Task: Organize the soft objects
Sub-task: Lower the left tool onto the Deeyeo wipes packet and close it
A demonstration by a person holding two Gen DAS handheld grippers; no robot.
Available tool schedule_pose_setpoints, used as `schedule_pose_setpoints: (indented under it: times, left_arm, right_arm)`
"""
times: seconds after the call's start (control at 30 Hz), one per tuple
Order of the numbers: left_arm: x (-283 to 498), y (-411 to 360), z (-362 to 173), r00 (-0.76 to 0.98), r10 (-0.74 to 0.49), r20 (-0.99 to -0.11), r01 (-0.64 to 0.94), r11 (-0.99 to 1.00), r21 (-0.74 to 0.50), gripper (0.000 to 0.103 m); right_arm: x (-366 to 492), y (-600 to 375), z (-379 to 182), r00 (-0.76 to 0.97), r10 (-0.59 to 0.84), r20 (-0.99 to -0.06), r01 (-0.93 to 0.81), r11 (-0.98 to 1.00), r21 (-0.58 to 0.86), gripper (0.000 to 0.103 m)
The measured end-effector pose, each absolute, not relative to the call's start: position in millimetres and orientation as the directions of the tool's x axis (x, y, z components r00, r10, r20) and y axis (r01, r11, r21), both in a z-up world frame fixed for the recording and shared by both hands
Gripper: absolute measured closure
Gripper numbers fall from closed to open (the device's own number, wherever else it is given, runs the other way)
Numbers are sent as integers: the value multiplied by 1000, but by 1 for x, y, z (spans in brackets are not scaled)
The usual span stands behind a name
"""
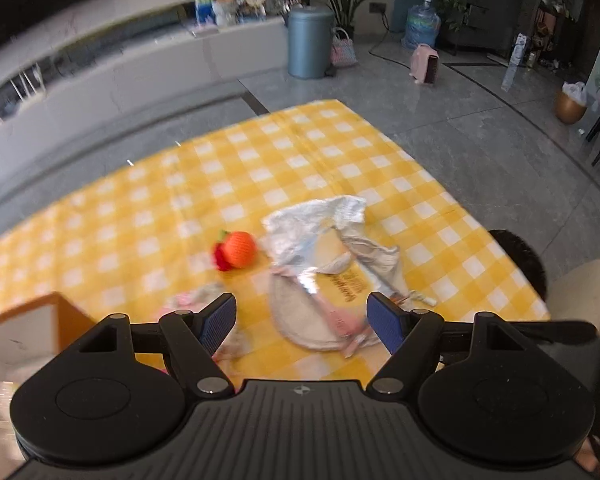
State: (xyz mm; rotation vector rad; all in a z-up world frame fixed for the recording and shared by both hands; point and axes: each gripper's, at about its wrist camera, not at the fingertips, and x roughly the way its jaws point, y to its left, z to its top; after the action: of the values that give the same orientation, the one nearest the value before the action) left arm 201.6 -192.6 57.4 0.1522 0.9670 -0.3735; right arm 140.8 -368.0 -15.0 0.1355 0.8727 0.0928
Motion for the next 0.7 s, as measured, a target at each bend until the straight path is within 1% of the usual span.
schedule_pose_setpoints:
  times: [0.1,0.13,0.2,0.23,0.27,0.3,0.37,0.4,0.47,0.7]
  left_arm:
    - [218,-203,38,445,-257,-858,359,929,-91,16]
    - [223,-208,31,423,-257,-869,356,929,-101,16]
    - [230,-216,16,391,-234,-890,341,935,-96,16]
    - [232,-220,9,385,-221,-896,333,939,-88,16]
    - [234,-224,3,385,-204,-900,321,944,-77,16]
    - [235,-227,-4,386,-177,-905,302,952,-58,16]
    - [237,-233,-15,378,-135,-916,274,961,-28,16]
    - [238,-236,-19,375,-135,-917,278,960,-28,16]
    - [241,-241,-24,374,-154,-915,286,957,-44,16]
    - [261,-257,-36,380,-185,-906,159,978,-133,15]
  right_arm:
    - [137,-380,-14,642,101,-760,15,989,144,101]
    - [137,-382,-17,629,86,-773,23,991,128,98]
    - [141,-386,-25,606,66,-793,47,992,119,86]
    - [143,-389,-31,586,66,-808,60,990,124,60]
    - [146,-390,-34,566,51,-823,78,990,115,36]
    - [148,-390,-36,556,21,-831,98,991,90,32]
    - [146,-392,-34,560,-28,-828,123,991,50,31]
    - [144,-393,-32,566,-33,-824,128,991,48,30]
    - [143,-396,-31,575,-25,-818,130,990,61,24]
    - [143,-399,-35,551,-48,-833,152,987,43,23]
